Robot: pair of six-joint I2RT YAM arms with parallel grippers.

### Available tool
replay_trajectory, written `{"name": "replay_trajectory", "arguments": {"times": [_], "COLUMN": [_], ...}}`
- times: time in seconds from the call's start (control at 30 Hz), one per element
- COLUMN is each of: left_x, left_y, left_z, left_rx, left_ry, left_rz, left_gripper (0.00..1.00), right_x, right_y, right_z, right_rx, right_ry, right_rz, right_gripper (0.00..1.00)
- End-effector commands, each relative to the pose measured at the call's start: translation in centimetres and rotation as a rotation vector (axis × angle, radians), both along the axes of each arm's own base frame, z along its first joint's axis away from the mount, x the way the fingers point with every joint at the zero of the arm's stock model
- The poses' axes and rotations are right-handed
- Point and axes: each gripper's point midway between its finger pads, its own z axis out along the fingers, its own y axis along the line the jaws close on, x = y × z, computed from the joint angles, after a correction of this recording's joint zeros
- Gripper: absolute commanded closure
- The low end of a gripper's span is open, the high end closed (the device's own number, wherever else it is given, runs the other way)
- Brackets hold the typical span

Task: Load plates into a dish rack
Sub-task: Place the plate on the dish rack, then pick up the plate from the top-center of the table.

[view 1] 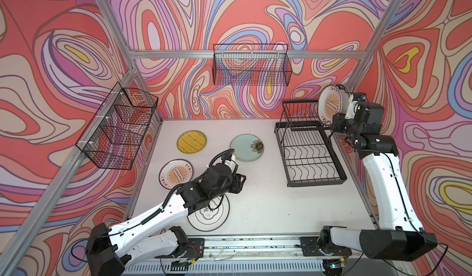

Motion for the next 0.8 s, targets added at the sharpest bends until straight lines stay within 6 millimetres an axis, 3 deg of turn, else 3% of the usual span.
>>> {"name": "replay_trajectory", "arguments": {"times": [0.0, 0.2, 0.33, 0.53, 0.77], "left_x": [0.6, 0.9, 1.4, 1.5, 2.1], "left_y": [-0.6, -0.9, -1.2, -0.8, -1.2], "left_z": [1.3, 1.2, 1.3, 0.6, 0.2], "left_rx": [-0.029, -0.017, -0.006, 0.039, 0.058], "left_ry": [-0.022, -0.018, -0.023, -0.007, 0.0], "left_rz": [0.015, 0.017, 0.021, 0.036, 0.045], "left_gripper": [0.54, 0.54, 0.54, 0.53, 0.52], "right_x": [-1.0, -3.4, -4.5, -5.4, -6.6], "right_y": [4.2, 9.2, 12.9, 16.2, 19.8], "right_z": [-0.1, -3.1, -6.2, -10.6, -14.0], "right_rx": [0.173, 0.296, 0.343, 0.335, 0.384], "right_ry": [-0.068, -0.069, -0.017, 0.091, 0.155], "right_rz": [0.14, 0.253, 0.335, 0.411, 0.478], "right_gripper": [0.52, 0.52, 0.52, 0.54, 0.53]}}
